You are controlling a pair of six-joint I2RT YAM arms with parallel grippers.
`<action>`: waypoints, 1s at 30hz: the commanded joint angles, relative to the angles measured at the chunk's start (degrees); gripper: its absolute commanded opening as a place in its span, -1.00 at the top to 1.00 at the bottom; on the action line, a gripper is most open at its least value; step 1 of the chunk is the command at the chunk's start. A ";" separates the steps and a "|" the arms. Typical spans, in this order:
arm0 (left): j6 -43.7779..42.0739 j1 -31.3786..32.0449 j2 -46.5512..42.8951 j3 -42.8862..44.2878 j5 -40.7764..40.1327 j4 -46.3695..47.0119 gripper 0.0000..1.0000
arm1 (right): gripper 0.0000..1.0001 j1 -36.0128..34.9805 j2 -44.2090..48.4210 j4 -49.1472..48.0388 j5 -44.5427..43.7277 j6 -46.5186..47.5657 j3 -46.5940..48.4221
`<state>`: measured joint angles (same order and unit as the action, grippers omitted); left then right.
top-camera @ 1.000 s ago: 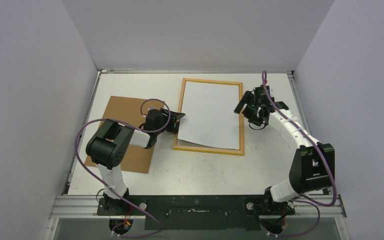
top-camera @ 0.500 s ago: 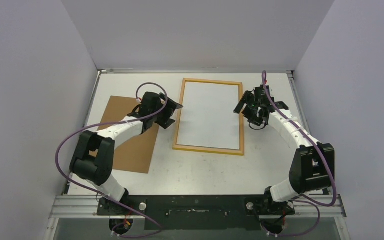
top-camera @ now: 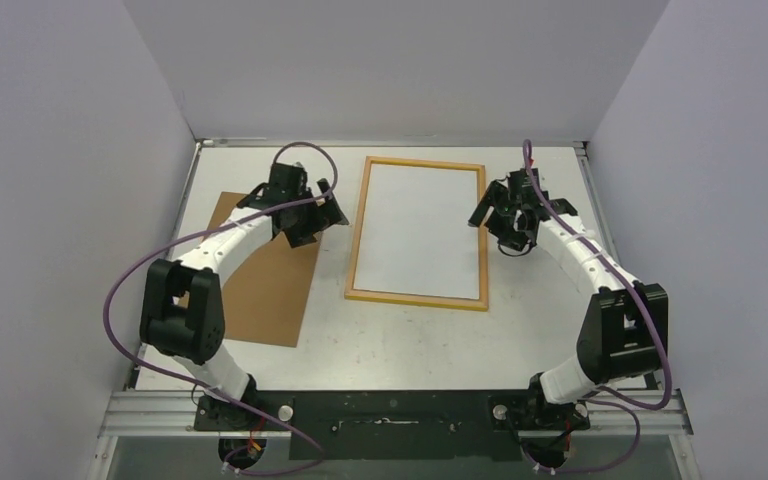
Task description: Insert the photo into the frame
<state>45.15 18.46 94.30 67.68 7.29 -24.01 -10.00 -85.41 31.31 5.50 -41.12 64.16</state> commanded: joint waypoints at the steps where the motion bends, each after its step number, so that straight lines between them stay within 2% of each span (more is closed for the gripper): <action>1: -15.74 -5.54 1.91 6.91 5.18 -8.26 -0.94 | -0.55 0.68 -4.76 3.64 -1.26 2.92 7.33; 6: -24.03 -16.94 4.42 10.37 9.43 -12.52 -0.88 | -0.52 0.68 -7.96 5.60 0.16 4.21 11.10; 11: -33.03 -26.47 9.27 18.16 5.33 -18.91 -0.86 | -0.52 -1.33 -9.11 3.16 4.71 4.39 11.90; 15: -34.89 -32.60 12.13 20.85 1.87 -19.78 -0.86 | -0.52 -7.00 -11.45 2.07 5.20 2.50 15.21; 19: -34.61 -38.62 14.09 20.34 3.55 -15.19 -0.88 | -0.51 -14.86 -14.91 -3.38 6.47 -2.44 17.82; 22: -36.72 -40.68 16.60 21.60 6.42 -13.05 -0.88 | -0.51 -21.18 -18.75 -7.77 6.50 -7.37 20.61; 27: -39.30 -41.23 18.74 22.06 -3.80 -11.00 -0.88 | -0.49 -29.94 -28.84 -15.14 8.58 -16.86 28.53; 30: -39.41 -42.41 19.35 21.70 -3.00 -9.81 -0.88 | -0.47 -33.63 -34.78 -14.88 8.68 -19.72 35.07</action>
<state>8.19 -23.05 113.38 87.05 6.48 -37.87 -39.99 -115.48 21.41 13.15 -53.69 92.16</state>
